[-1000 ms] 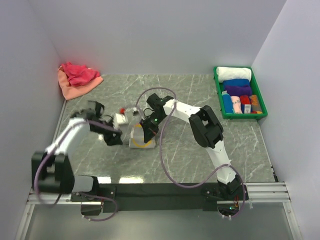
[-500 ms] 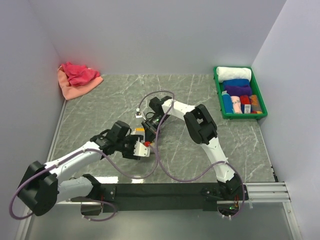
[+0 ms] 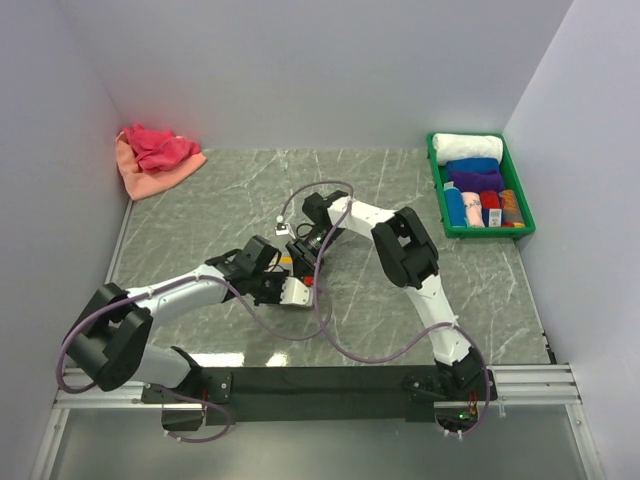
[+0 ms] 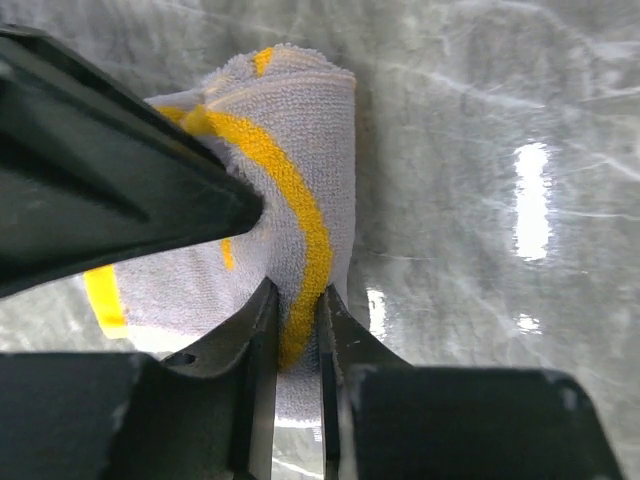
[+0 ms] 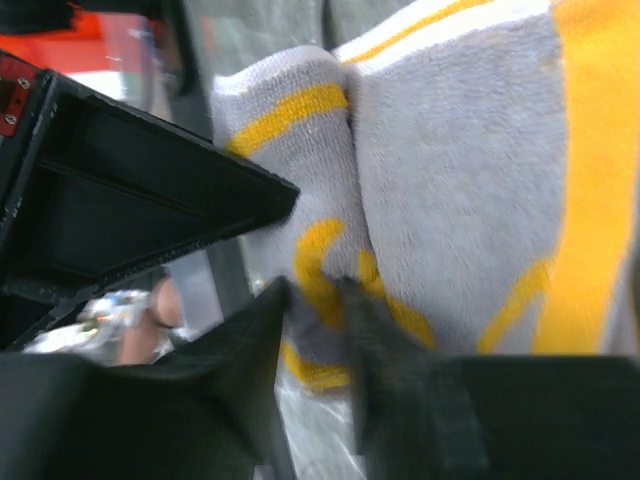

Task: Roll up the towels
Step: Roll the towel

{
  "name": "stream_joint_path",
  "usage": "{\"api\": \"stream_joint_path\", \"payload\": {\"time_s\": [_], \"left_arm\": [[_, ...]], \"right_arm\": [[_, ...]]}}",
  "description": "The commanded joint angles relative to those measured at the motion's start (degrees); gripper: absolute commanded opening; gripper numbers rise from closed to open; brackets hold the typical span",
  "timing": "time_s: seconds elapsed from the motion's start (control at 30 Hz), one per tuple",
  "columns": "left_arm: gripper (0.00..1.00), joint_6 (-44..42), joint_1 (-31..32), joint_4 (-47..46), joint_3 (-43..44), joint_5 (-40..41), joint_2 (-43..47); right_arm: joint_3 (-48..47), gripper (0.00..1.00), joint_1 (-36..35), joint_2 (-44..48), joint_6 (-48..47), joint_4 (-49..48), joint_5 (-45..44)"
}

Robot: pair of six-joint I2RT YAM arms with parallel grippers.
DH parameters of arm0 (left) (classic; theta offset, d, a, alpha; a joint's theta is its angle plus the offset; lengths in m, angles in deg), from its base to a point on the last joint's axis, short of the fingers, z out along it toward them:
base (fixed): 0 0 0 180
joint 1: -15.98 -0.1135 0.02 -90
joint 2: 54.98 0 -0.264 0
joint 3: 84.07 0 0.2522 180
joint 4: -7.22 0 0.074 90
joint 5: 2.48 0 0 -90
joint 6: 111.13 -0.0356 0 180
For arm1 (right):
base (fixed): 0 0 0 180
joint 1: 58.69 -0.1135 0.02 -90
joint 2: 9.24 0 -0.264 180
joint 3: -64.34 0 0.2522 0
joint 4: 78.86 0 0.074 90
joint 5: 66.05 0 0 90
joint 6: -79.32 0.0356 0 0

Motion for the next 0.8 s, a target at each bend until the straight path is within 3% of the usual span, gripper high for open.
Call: {"api": "stream_joint_path", "payload": {"time_s": [0.0,0.07,0.17,0.43,0.63,0.77], "left_arm": [[0.02,1.27,-0.12,13.51,1.47,-5.21,-3.17],[0.01,1.09,-0.56,18.78,3.84,-8.02,-5.54],[0.01,1.18,-2.48,24.22,7.53,-11.62,-9.58],[0.01,0.92,-12.58,36.45,24.20,-18.75,-26.60],[0.02,-1.72,-17.25,46.82,40.11,-22.09,-42.07],[0.04,-1.28,-18.04,49.82,47.87,-20.95,-49.13]], "right_arm": [[1.86,0.41,1.09,5.61,-1.38,-2.87,-14.15],[1.77,0.52,2.31,9.83,-0.06,-4.89,-17.83],[3.52,0.54,4.34,17.12,2.30,-9.72,-21.18],[18.27,0.53,12.69,39.95,6.54,-20.54,-25.31],[29.62,0.49,12.43,52.45,6.27,-22.83,-27.25],[33.76,0.48,8.23,56.51,5.22,-23.44,-30.58]]}}
